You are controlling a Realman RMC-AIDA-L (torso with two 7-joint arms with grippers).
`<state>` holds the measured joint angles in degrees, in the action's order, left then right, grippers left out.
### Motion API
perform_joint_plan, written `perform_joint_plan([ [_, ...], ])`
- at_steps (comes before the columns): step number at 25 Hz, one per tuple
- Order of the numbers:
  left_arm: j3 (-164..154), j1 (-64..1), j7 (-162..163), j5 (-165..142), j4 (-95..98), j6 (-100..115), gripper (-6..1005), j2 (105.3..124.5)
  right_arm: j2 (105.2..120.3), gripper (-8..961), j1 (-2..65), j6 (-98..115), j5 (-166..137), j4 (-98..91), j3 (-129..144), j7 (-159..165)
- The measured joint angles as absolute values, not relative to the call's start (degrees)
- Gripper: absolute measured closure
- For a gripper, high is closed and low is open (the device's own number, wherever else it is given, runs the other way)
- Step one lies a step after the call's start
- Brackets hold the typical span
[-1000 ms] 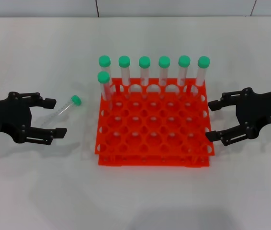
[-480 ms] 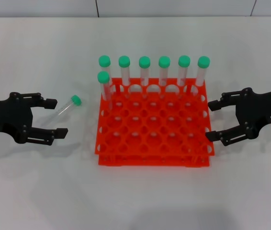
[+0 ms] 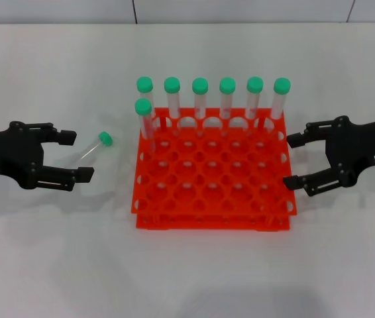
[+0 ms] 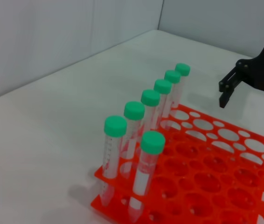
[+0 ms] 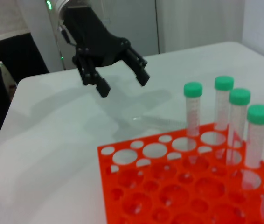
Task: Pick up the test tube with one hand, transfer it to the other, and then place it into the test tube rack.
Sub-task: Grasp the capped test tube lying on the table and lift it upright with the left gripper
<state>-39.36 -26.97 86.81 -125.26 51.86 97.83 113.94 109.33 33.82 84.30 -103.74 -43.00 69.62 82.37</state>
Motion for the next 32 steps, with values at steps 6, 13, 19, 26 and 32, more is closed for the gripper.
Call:
perform_joint_plan([
  [6, -41.1, -24.7, 96.7, -125.4, 61.1, 99.6, 111, 115.32, 110.42, 110, 33.8, 84.2, -103.7, -43.6, 66.7, 81.6],
  [13, -44.7, -25.7, 109.6, -131.2, 68.0, 101.9, 111, 114.84, 110.9, 110, 33.7, 84.6, -103.7, -43.7, 65.3, 80.9],
  [19, -44.8, -30.0, 119.6, -141.8, 68.8, 102.1, 112, 114.18, 111.31, 110, 33.7, 84.8, -103.8, -43.8, 65.3, 80.6],
  [26, -44.9, -32.7, 123.3, -147.9, 68.5, 100.2, 112, 113.86, 111.62, 110, 33.7, 84.8, -103.9, -44.4, 65.6, 80.6],
  [32, -46.6, -34.5, 124.7, -153.2, 66.7, 96.4, 112, 114.82, 111.96, 110, 33.6, 84.7, -103.9, -44.4, 65.6, 80.6],
])
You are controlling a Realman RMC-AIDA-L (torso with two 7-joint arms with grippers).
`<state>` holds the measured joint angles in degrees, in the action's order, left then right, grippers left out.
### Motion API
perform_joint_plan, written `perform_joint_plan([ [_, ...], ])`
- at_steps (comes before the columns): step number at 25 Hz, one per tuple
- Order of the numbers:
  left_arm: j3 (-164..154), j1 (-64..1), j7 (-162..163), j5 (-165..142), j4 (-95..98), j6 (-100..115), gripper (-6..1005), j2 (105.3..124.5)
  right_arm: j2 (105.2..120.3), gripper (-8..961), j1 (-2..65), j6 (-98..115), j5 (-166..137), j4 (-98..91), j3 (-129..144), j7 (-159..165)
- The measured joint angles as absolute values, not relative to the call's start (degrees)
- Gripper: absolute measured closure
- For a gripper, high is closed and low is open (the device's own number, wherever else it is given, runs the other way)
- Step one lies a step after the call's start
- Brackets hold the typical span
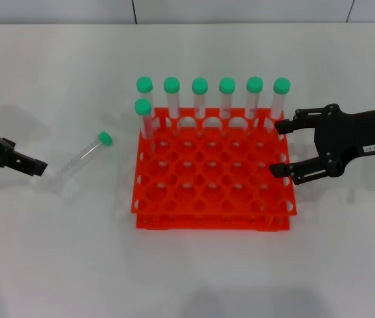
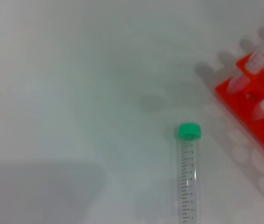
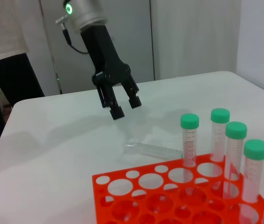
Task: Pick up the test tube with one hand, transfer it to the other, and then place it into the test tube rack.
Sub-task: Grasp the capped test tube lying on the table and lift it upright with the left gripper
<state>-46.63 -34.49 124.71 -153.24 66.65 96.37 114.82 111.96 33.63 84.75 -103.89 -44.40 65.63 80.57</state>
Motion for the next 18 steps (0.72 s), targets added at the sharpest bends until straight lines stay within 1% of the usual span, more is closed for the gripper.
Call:
perform_joint_plan([
  [6, -51.2, -35.8, 126.1, -153.5, 62.5, 91.2, 111, 114.95, 112.23, 110, 33.2, 84.6, -103.9, -44.4, 65.7, 80.4],
  [10, -52.4, -38.1, 125.9, -154.5, 57.3, 88.4, 111, 114.93, 112.3, 110, 32.9, 84.3, -103.9, -44.4, 65.6, 80.4],
  [18, -54.6, -40.4, 126.4, -156.4, 51.8, 85.2, 112, 115.43, 112.59, 110, 32.9, 84.2, -103.9, -44.3, 65.8, 80.0],
])
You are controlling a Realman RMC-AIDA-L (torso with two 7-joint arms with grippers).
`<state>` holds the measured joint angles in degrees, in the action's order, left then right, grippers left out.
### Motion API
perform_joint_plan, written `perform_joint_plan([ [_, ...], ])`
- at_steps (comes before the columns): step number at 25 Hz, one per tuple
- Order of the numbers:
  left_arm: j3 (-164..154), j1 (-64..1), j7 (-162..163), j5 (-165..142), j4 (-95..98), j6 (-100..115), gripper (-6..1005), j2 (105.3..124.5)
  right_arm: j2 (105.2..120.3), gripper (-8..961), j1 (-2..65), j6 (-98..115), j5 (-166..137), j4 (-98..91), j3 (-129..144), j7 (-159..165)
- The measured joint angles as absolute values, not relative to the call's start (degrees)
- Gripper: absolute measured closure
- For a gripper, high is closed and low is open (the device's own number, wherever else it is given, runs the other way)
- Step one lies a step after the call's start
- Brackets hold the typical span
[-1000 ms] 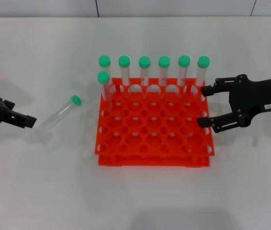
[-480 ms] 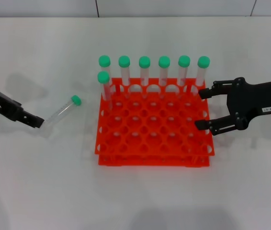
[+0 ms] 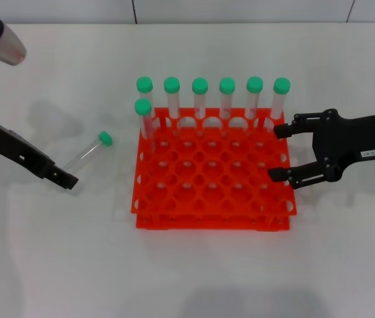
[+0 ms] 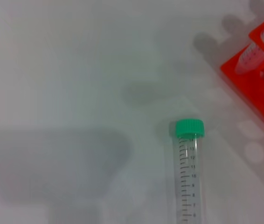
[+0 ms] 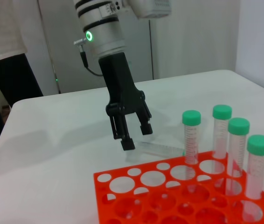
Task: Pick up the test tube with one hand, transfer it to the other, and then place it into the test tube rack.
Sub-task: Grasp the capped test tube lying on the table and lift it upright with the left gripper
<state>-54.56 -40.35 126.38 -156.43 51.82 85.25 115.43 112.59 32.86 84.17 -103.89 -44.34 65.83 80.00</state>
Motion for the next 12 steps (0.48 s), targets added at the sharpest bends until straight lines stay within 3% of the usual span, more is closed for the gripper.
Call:
perform_joint_plan([
  [12, -55.5, -40.5, 128.2, -157.1, 51.9, 84.9, 119, 116.14, 113.05, 109, 32.9, 84.2, -103.9, -44.3, 65.8, 79.9],
])
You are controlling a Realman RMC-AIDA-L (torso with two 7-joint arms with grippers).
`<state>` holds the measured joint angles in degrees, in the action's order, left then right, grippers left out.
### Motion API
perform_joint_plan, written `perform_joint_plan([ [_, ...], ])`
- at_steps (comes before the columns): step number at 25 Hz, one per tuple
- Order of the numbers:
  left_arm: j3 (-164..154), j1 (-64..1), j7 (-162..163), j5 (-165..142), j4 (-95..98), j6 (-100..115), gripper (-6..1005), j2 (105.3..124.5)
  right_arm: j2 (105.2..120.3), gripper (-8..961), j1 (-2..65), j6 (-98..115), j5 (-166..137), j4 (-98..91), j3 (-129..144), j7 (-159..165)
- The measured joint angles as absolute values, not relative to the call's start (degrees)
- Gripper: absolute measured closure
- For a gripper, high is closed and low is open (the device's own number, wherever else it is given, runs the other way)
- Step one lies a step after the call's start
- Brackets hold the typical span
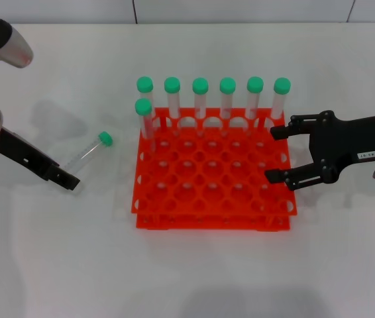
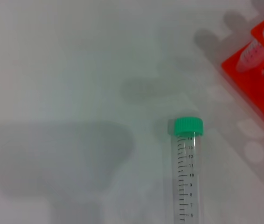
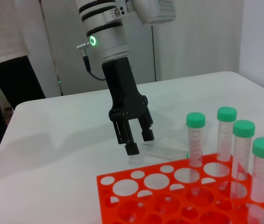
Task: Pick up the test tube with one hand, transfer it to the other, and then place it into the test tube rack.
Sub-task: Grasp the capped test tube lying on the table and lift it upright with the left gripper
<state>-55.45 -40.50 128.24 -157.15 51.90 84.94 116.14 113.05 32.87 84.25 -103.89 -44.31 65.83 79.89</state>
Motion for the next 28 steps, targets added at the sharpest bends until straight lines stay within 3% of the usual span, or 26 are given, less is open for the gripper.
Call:
perform_joint_plan([
  [5, -56.6, -40.5, 129.3, -158.4, 51.9, 84.3, 319, 116.53, 113.05, 109, 32.8, 84.4, -103.9, -44.3, 66.0, 79.8],
  [16, -59.2, -41.1, 131.5, -159.5, 52.0, 83.0, 477, 116.99, 113.14, 109, 32.8, 84.3, -103.9, -44.4, 66.0, 79.8],
  [24, -59.2, -41.5, 131.5, -159.5, 51.8, 83.1, 484, 117.1, 113.21, 109, 32.7, 84.2, -103.9, -44.4, 66.0, 79.8],
  [28, -59.2, -41.7, 131.6, -159.6, 51.8, 83.4, 545, 117.09, 113.2, 109, 32.7, 84.2, -103.9, -44.4, 66.0, 79.8],
])
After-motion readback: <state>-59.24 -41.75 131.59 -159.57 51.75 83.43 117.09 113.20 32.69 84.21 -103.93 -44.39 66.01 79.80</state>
